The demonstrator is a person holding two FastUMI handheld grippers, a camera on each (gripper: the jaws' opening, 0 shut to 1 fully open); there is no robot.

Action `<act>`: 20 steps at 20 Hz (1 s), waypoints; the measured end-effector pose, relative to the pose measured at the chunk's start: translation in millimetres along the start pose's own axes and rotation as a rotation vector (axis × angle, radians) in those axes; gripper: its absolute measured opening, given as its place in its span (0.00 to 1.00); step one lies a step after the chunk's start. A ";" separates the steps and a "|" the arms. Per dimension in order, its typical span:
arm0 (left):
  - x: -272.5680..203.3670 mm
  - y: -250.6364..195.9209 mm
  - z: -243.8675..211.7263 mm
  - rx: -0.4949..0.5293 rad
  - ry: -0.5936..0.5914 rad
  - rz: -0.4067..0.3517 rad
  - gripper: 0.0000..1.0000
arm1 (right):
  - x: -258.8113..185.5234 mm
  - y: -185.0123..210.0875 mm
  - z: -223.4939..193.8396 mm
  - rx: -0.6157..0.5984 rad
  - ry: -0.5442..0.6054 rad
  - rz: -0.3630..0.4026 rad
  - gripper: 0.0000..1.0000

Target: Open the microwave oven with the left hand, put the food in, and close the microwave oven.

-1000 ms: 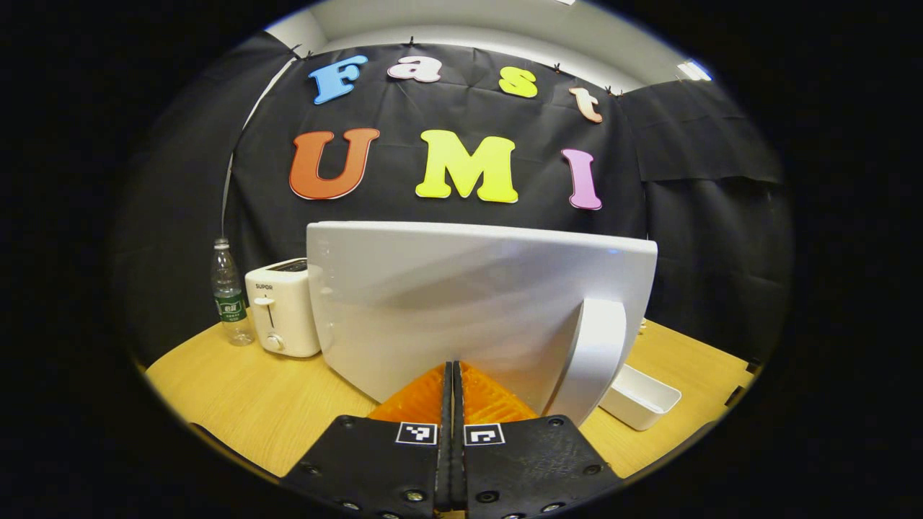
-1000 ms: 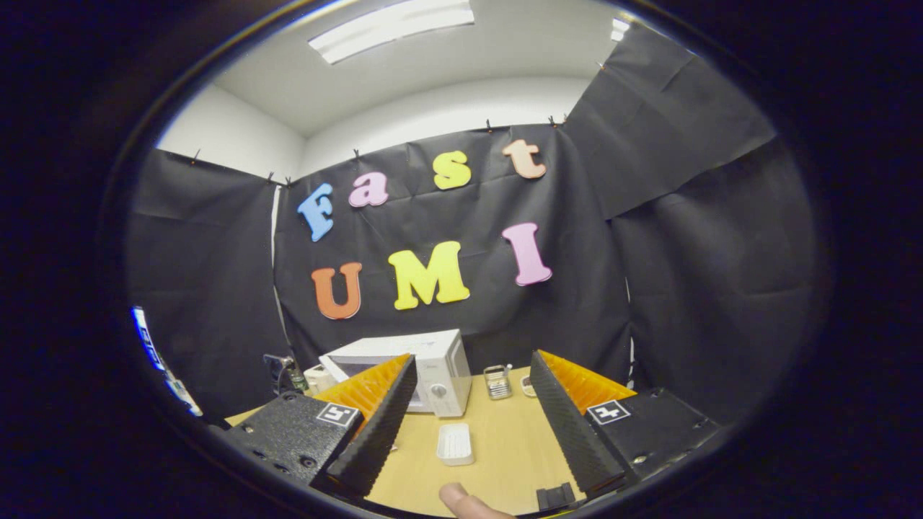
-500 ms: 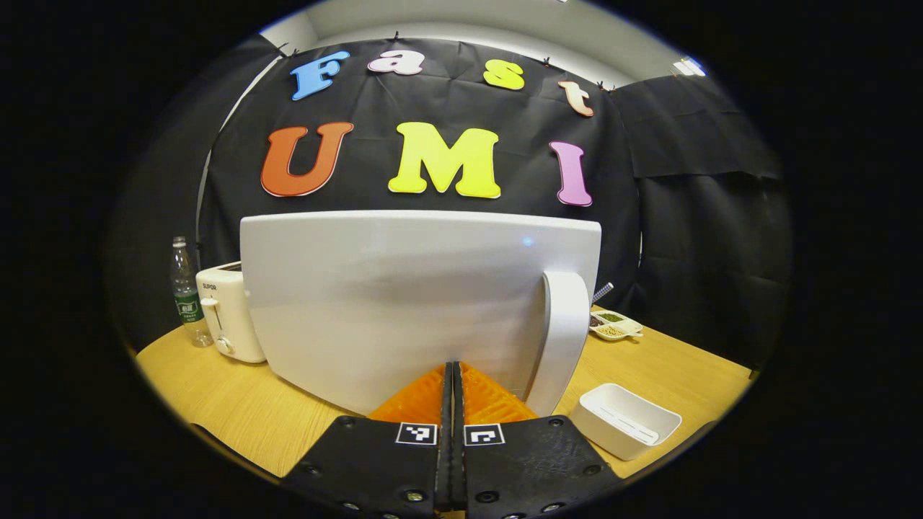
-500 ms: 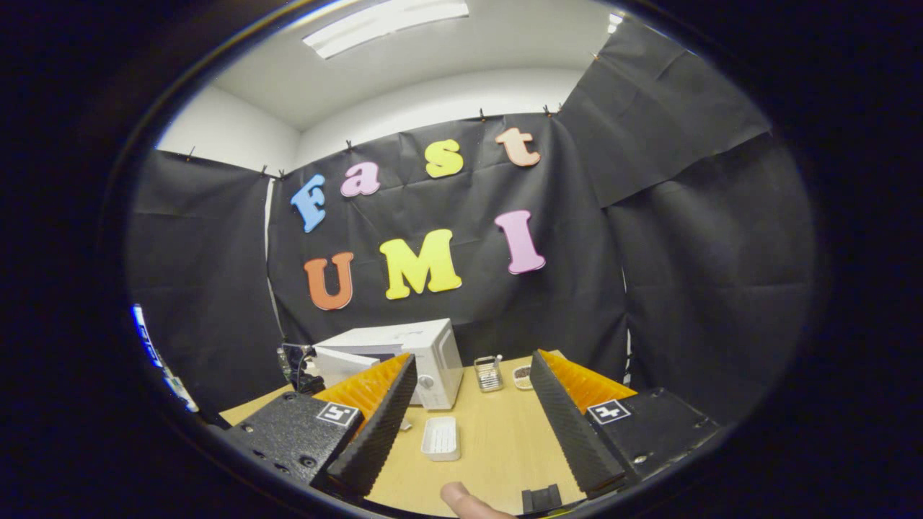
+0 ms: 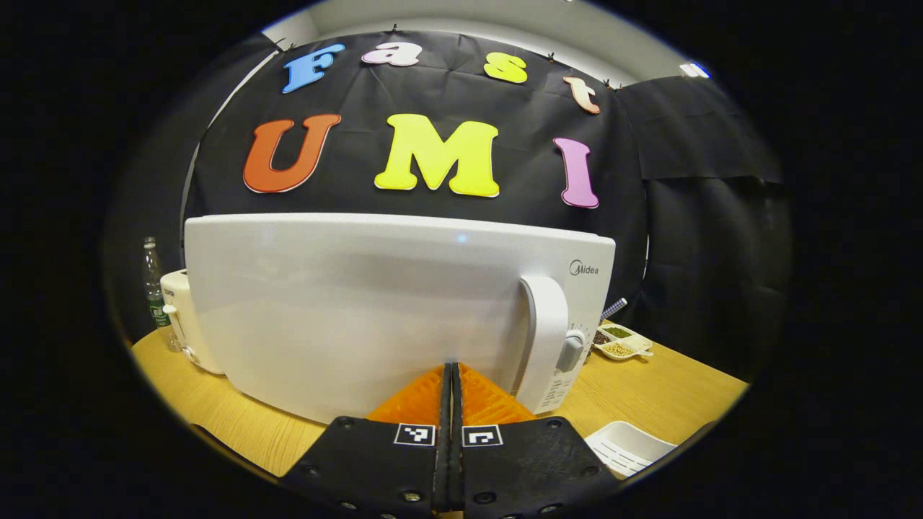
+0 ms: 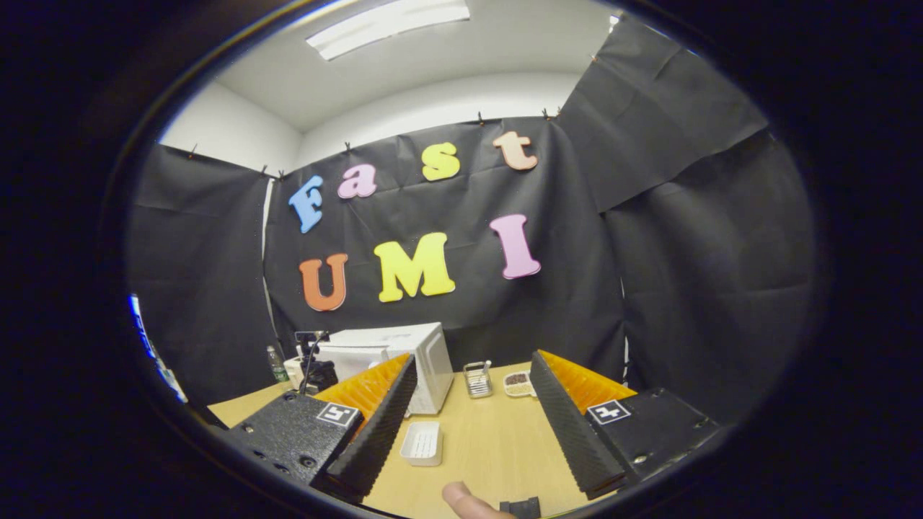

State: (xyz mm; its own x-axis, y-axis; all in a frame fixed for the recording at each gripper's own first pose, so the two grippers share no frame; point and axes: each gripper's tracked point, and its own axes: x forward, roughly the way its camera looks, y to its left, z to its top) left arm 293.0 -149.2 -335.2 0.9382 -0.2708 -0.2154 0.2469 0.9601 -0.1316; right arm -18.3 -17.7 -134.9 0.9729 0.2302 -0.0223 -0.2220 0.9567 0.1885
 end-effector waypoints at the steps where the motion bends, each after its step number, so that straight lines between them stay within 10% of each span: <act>1: 0.2 1.6 2.2 -0.002 -0.002 0.015 0.00 | 1.1 0.0 -2.3 -0.009 0.005 0.002 0.89; 2: 9.6 -0.3 -1.3 -0.006 0.033 0.022 0.02 | 1.0 0.4 -4.2 -0.017 0.010 0.005 1.00; 18: -50.6 2.2 33.3 -0.017 0.034 0.074 0.01 | -9.5 27.8 -2.4 -0.055 0.029 -0.021 0.89; 20: -70.1 3.3 47.9 -0.001 0.018 0.084 0.97 | -12.1 34.8 -1.8 -0.049 0.036 -0.017 0.89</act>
State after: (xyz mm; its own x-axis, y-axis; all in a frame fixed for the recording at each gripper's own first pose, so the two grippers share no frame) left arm 239.7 -123.7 -274.2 0.9511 -0.1902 -0.2435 0.1669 0.9795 -0.1129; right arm -37.9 13.1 -129.8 0.9738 0.2191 -0.0609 -0.2090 0.9679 0.1399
